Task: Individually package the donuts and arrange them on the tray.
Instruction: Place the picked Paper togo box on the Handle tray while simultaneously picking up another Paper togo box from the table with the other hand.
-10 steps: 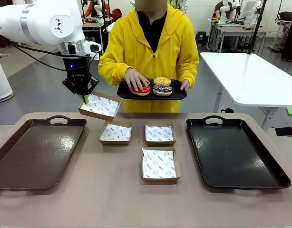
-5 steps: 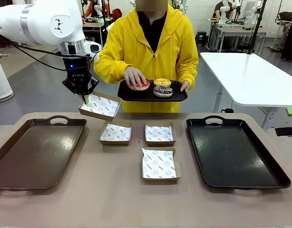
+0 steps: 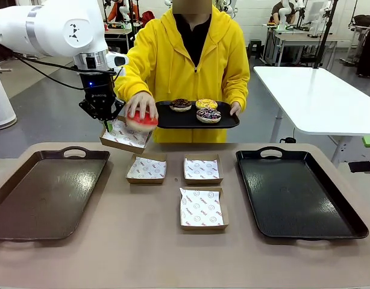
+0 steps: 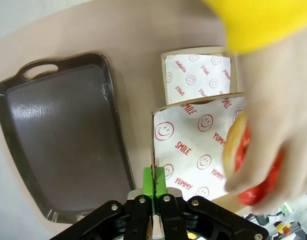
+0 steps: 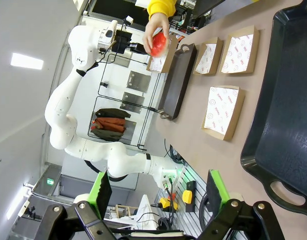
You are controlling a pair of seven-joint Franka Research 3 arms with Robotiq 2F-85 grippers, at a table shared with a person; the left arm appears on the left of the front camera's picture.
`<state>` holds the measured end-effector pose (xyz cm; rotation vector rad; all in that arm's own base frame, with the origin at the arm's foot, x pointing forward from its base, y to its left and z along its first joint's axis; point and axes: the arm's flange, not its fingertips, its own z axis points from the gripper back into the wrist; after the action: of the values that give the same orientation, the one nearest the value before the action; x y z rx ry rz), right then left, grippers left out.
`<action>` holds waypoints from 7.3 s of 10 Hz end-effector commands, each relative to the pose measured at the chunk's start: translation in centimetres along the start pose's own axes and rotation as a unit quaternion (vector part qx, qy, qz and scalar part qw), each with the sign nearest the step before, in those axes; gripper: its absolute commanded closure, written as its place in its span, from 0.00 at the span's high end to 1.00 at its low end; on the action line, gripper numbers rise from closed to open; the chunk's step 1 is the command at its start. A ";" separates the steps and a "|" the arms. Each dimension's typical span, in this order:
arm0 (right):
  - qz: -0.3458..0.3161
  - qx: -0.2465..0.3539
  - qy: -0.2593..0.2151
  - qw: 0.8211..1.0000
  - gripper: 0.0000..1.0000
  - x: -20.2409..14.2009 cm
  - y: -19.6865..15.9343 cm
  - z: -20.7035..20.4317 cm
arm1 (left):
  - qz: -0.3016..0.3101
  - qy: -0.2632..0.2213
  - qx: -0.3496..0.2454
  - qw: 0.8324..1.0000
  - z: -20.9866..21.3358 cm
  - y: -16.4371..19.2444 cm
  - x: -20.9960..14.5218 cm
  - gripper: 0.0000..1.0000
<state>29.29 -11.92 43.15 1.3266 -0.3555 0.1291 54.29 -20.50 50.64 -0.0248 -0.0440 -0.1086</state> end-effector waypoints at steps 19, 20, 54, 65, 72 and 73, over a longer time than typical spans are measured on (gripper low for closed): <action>-0.028 -0.121 0.119 0.985 1.00 5.1 2.4 -7.5 | -0.028 0.025 -0.017 0.999 1.5 5.1 -3.9 0.01; -0.032 -0.149 0.145 0.978 1.00 6.1 3.3 -9.9 | -0.021 0.023 -0.016 0.999 2.0 6.6 -5.4 0.01; -0.077 -0.585 0.149 0.793 1.00 1.9 -1.5 -42.5 | 0.030 0.031 0.016 0.999 -7.0 16.5 -15.9 0.01; -0.075 -0.613 0.145 0.773 1.00 1.4 -3.9 -42.3 | 0.062 0.018 0.017 0.998 -9.3 16.9 -16.0 0.01; -0.078 -0.608 0.148 0.776 1.00 1.4 -4.7 -42.2 | 0.058 0.026 0.035 0.997 -12.5 16.3 -16.0 0.01; -0.079 -0.607 0.148 0.776 1.00 1.4 -4.8 -42.1 | 0.058 0.028 0.037 0.997 -12.6 16.3 -16.0 0.01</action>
<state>39.60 27.24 31.72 0.0290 0.0270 -0.0341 40.70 -2.83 37.19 0.0157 0.0230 -0.0105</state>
